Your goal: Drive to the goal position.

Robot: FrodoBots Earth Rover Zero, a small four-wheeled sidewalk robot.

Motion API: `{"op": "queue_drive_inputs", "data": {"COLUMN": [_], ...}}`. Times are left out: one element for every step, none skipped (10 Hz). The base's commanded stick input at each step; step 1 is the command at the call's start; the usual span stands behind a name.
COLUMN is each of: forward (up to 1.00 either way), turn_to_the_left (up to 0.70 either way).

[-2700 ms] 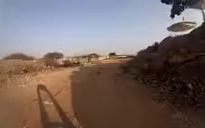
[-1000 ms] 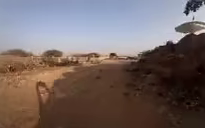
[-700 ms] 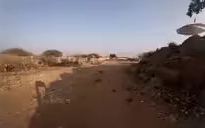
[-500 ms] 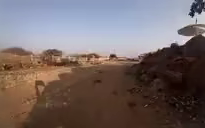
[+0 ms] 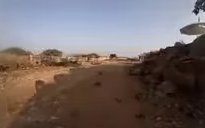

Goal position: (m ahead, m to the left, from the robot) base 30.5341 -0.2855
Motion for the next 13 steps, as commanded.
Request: {"op": "queue_drive_inputs", "data": {"forward": [0.70,0.70,0.70,0.70,0.70,0.70,0.70,0.70,0.70,0.70,0.70,0.70,0.70], "turn_to_the_left": [0.00,0.00,0.00,0.00,0.00,0.00,-0.15,-0.33,-0.35,-0.35,-0.35,-0.33,0.00]}}
